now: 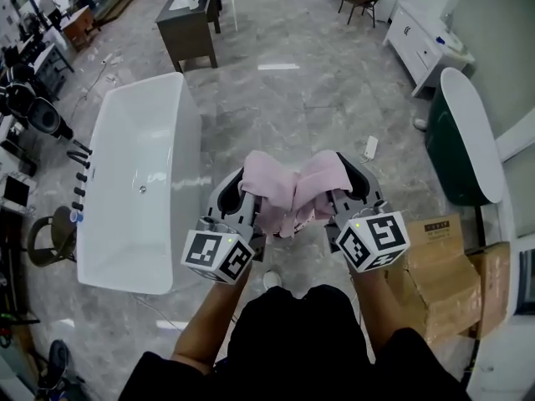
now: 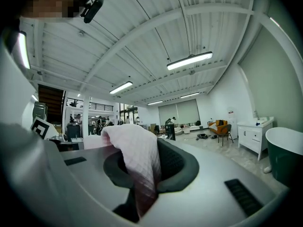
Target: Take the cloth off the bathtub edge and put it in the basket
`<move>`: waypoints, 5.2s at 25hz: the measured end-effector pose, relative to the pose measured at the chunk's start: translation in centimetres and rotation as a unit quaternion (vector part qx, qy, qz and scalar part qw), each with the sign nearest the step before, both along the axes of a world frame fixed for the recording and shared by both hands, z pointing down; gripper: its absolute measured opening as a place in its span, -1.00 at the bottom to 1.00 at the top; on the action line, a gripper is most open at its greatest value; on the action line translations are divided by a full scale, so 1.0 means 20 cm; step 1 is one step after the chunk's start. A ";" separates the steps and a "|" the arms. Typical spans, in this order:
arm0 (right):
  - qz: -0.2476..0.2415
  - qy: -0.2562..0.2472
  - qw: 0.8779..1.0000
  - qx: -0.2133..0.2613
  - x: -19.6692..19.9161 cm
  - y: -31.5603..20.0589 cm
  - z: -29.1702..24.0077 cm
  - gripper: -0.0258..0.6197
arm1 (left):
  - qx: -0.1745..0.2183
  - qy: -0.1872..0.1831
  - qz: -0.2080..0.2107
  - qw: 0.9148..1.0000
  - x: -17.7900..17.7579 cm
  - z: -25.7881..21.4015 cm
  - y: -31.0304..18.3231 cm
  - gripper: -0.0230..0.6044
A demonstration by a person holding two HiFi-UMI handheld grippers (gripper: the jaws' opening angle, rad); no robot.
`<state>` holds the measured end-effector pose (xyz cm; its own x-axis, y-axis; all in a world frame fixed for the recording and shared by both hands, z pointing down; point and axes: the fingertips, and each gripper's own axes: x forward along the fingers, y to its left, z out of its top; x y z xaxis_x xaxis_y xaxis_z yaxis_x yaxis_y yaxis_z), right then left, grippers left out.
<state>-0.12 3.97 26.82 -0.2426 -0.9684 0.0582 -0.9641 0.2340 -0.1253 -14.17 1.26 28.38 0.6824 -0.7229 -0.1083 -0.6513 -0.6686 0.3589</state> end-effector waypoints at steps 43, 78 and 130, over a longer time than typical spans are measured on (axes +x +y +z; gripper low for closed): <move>-0.170 0.000 0.984 -0.054 0.19 -0.77 0.32 -0.72 | -0.059 -0.057 -0.101 0.992 0.38 0.31 -0.65 -0.75; -0.210 0.038 0.949 -0.232 0.12 -1.04 1.35 -0.72 | -0.236 -0.092 -0.117 0.960 0.35 1.45 -0.92 -0.75; -0.094 0.041 0.822 -0.560 0.24 -1.06 3.35 -0.33 | -0.494 -0.206 0.111 0.837 0.38 3.33 -1.03 -0.11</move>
